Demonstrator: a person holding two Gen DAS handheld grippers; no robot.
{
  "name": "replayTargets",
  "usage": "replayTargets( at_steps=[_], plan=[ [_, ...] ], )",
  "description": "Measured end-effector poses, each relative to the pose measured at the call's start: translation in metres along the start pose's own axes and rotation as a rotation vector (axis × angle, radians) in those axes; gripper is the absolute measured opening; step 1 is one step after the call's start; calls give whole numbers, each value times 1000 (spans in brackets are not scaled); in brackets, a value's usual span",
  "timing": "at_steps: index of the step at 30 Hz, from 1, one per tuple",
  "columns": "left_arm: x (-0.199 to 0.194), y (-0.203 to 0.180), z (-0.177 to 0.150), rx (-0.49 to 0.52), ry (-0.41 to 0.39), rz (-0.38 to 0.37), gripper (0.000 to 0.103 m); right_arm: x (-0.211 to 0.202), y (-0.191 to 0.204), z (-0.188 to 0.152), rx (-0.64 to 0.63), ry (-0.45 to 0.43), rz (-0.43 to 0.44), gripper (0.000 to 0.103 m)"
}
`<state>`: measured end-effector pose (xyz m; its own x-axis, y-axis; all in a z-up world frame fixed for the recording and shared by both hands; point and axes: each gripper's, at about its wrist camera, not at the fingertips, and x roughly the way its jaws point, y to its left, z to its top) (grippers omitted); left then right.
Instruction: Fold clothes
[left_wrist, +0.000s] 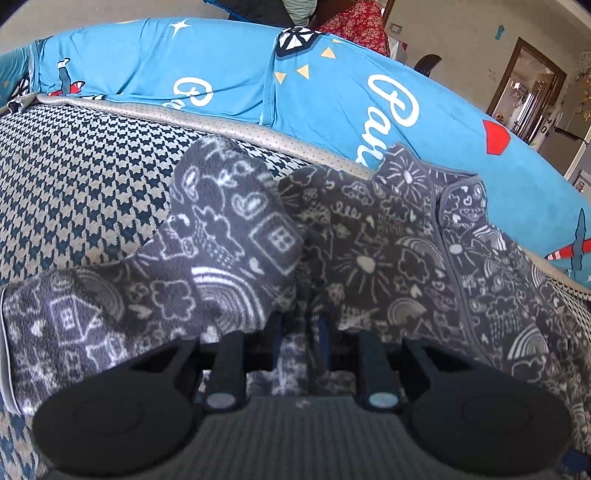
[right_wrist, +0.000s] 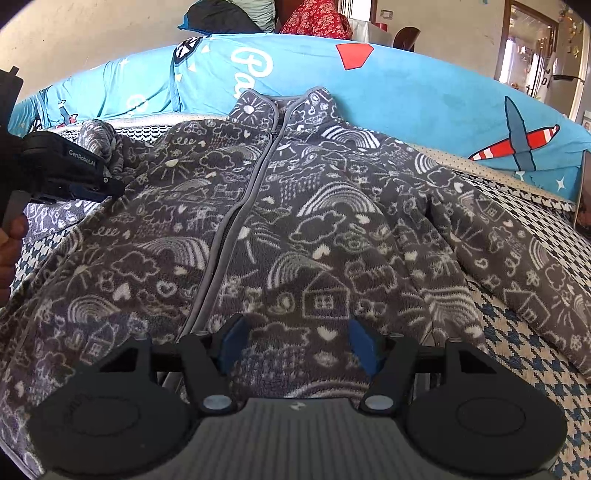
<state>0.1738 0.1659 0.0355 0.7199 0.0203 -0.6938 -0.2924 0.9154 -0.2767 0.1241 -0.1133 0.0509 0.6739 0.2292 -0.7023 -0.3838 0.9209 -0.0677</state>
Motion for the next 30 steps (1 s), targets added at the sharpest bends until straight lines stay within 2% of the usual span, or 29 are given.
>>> replayTargets(
  at_steps=[3, 6, 7, 9, 12, 15, 18, 21, 24, 30],
  plan=[
    [-4, -1, -4, -5, 24, -13, 32, 1, 0, 0, 1, 0, -3, 62],
    [-14, -4, -9, -3, 24, -23, 35, 1, 1, 0, -4, -2, -7, 62],
    [-21, -5, -10, 2, 14, -32, 36, 1, 1, -1, -6, -4, -8, 62],
    [-35, -5, -10, 9, -11, -50, 46, 1, 2, -1, -16, -6, -12, 63],
    [-57, 4, -8, -18, -58, -43, 52, 1, 3, -2, -22, -7, -15, 63],
    [-76, 25, -3, -82, -96, -24, 59, 1, 3, -2, -27, -8, -15, 63],
    [-93, 59, 3, -173, -140, 57, 68, 1, 3, -2, -26, -5, -13, 63],
    [-104, 97, 5, -287, -177, 133, 69, 1, 4, -3, -34, -6, -13, 64],
    [-104, 128, 5, -387, -168, 174, 70, 1, 5, -3, -34, -5, -17, 64],
    [-88, 161, 5, -498, -107, 158, 70, 2, 6, -4, -45, -9, -25, 66]
  ],
)
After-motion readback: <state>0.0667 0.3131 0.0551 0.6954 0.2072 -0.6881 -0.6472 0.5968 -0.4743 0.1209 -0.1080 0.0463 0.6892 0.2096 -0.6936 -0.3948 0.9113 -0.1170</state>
